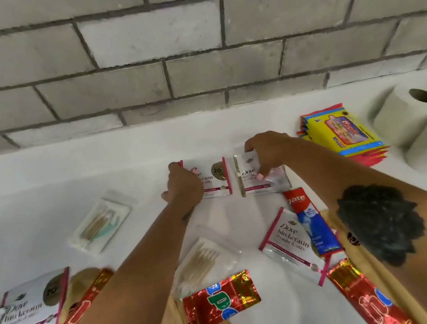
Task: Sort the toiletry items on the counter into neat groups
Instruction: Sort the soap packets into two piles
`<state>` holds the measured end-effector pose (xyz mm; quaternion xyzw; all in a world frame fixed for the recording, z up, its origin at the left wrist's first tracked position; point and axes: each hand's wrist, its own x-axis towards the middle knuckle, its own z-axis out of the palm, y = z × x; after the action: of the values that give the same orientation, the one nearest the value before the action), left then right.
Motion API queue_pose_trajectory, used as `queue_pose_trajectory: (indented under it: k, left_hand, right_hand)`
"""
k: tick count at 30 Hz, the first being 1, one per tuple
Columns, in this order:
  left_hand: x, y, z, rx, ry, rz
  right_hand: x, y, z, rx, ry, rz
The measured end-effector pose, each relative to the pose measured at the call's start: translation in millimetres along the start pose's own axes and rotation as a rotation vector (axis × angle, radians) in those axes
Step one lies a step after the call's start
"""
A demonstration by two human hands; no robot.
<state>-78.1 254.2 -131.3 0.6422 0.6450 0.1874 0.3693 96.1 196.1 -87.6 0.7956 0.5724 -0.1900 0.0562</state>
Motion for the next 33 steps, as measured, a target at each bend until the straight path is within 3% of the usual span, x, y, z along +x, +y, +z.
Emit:
queue_pose_trajectory:
  k: [5,9,12,16,19,23,28,33]
  left_hand:
    - [6.5,-4.8,2.2,0.076,-0.001,0.043]
    - [-0.3,-5.8,-7.2,0.282,0.025,0.066]
    - [-19.3,-2.6,-14.4,0.334,0.069,0.188]
    - [-70.1,2.1,-5.3,0.24,-0.144,0.412]
    - [-114.1,5.5,18.6,0.235,-0.377,0.455]
    - [-135.6,12.4,44.4,0.459,-0.377,0.412]
    - [-137.7,17.9,37.5,0.344,-0.432,0.353]
    - [-134.9,13.0,26.2,0.408,-0.565,0.377]
  right_hand:
    - [3.7,9.8,10.6,0.07,0.059,-0.066]
    - [-5.8,8.3,13.5,-0.011,0.173,-0.049]
    - [-30.5,10.3,14.6,0.051,0.305,-0.008]
    - [-82.7,24.6,26.1,0.176,0.239,0.169]
    - [-115.7,32.8,44.7,0.222,0.148,0.289]
    - [-130.3,38.4,56.3,0.324,0.156,0.367]
    - [-140.3,44.4,64.1,0.335,0.214,0.447]
    - [-147.3,49.9,68.3,0.364,0.195,0.475]
